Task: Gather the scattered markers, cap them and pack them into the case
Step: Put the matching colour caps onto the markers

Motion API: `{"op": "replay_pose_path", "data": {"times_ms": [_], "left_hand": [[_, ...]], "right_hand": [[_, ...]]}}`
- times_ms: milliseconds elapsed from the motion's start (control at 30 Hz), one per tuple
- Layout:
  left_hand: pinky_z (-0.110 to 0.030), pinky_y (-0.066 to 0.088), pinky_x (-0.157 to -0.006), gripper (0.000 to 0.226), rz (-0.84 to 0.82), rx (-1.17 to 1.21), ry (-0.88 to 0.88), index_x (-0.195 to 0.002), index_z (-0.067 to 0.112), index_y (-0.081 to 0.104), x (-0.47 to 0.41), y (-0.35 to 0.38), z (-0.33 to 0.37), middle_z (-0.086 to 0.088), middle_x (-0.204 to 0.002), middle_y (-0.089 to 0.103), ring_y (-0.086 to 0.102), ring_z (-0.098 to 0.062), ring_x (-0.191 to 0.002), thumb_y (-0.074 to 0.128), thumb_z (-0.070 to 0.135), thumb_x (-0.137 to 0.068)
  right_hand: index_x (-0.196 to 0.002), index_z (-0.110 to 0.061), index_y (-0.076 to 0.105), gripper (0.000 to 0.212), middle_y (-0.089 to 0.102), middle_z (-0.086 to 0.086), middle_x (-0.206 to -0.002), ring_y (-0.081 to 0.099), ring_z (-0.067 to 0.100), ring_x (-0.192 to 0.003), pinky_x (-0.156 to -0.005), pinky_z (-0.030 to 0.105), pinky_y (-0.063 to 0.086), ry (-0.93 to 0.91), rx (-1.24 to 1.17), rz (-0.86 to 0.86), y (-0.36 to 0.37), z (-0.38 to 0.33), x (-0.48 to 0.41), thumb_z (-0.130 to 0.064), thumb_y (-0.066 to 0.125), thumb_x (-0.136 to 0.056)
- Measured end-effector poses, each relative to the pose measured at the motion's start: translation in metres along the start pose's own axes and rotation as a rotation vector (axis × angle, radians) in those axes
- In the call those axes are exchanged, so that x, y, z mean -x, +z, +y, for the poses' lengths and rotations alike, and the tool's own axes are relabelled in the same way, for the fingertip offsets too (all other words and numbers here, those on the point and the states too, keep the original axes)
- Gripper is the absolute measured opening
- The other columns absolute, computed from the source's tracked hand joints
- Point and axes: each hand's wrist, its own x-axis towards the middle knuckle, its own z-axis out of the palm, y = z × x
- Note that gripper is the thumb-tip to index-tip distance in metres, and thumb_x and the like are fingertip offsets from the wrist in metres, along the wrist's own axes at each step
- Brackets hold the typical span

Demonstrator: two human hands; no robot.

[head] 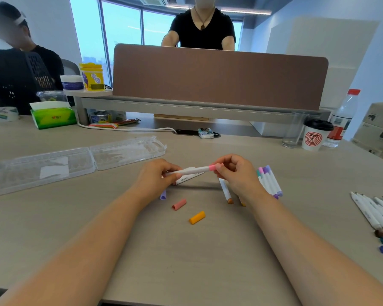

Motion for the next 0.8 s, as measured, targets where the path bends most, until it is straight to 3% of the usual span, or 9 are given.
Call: {"op": "replay_pose_path", "data": {"times_ms": [200, 333, 400, 500, 600, 667, 800], "left_hand": [[-0.001, 0.041, -0.057, 0.017, 0.040, 0.276, -0.046, -0.101, 0.015, 0.071, 0.003, -0.001, 0.004, 0.012, -0.076, 0.063, 0.057, 0.011, -0.063, 0.066, 0.014, -0.084], [-0.003, 0.042, -0.054, 0.017, 0.004, 0.289, -0.074, -0.099, 0.014, 0.072, 0.002, -0.001, 0.006, 0.008, -0.073, 0.065, 0.056, 0.010, -0.057, 0.067, 0.015, -0.083], [-0.006, 0.045, -0.055, 0.018, -0.013, 0.280, -0.088, -0.100, 0.014, 0.072, 0.002, 0.001, 0.005, 0.003, -0.074, 0.067, 0.060, 0.002, -0.061, 0.067, 0.015, -0.083], [-0.024, 0.052, -0.059, 0.015, -0.008, 0.295, -0.099, -0.098, 0.018, 0.072, 0.002, 0.002, 0.006, -0.003, -0.081, 0.069, 0.063, -0.024, -0.071, 0.068, 0.018, -0.084], [-0.027, 0.053, -0.062, 0.005, 0.025, 0.412, -0.112, -0.084, 0.021, 0.069, 0.003, 0.005, 0.012, 0.002, -0.075, 0.067, 0.059, -0.014, -0.068, 0.069, 0.016, -0.082], [-0.027, 0.052, -0.068, 0.010, 0.029, 0.481, -0.114, -0.076, 0.021, 0.064, 0.003, 0.010, 0.019, 0.004, -0.069, 0.067, 0.061, -0.008, -0.064, 0.070, 0.014, -0.080], [-0.022, 0.053, -0.071, 0.017, 0.036, 0.576, -0.068, -0.070, 0.018, 0.060, 0.003, 0.018, 0.026, 0.006, -0.065, 0.067, 0.065, -0.001, -0.061, 0.071, 0.009, -0.078]], "right_hand": [[-0.083, -0.014, 0.064, 0.013, 0.067, 0.001, -0.079, 0.064, 0.009, -0.071, -0.063, 0.010, 0.053, 0.031, -0.142, -0.005, -0.002, -0.002, 0.000, -0.003, 0.060, -0.087], [-0.083, -0.013, 0.065, 0.011, 0.068, 0.002, -0.079, 0.064, 0.009, -0.071, -0.066, 0.013, 0.055, 0.045, -0.133, -0.009, -0.003, -0.003, -0.002, -0.003, 0.061, -0.086], [-0.082, -0.013, 0.065, 0.012, 0.068, 0.002, -0.078, 0.064, 0.010, -0.071, -0.066, 0.013, 0.055, 0.043, -0.103, -0.012, -0.002, -0.003, -0.002, -0.003, 0.062, -0.086], [-0.082, -0.015, 0.064, 0.013, 0.068, 0.001, -0.078, 0.065, 0.010, -0.072, -0.067, 0.013, 0.055, 0.035, -0.128, 0.021, -0.001, -0.004, -0.002, -0.003, 0.062, -0.086], [-0.093, -0.012, 0.062, 0.011, 0.069, 0.001, -0.083, 0.066, 0.008, -0.074, -0.067, 0.015, 0.055, 0.051, -0.317, 0.067, 0.000, -0.006, -0.001, -0.004, 0.063, -0.085], [-0.102, -0.010, 0.060, 0.018, 0.069, 0.001, -0.088, 0.067, 0.010, -0.078, -0.069, 0.016, 0.056, 0.080, -0.410, 0.061, 0.006, -0.008, -0.001, -0.004, 0.062, -0.085], [-0.093, -0.016, 0.059, 0.014, 0.069, 0.005, -0.089, 0.067, 0.014, -0.080, -0.072, 0.019, 0.057, 0.080, -0.422, -0.015, 0.021, -0.009, 0.003, -0.004, 0.062, -0.086]]}}
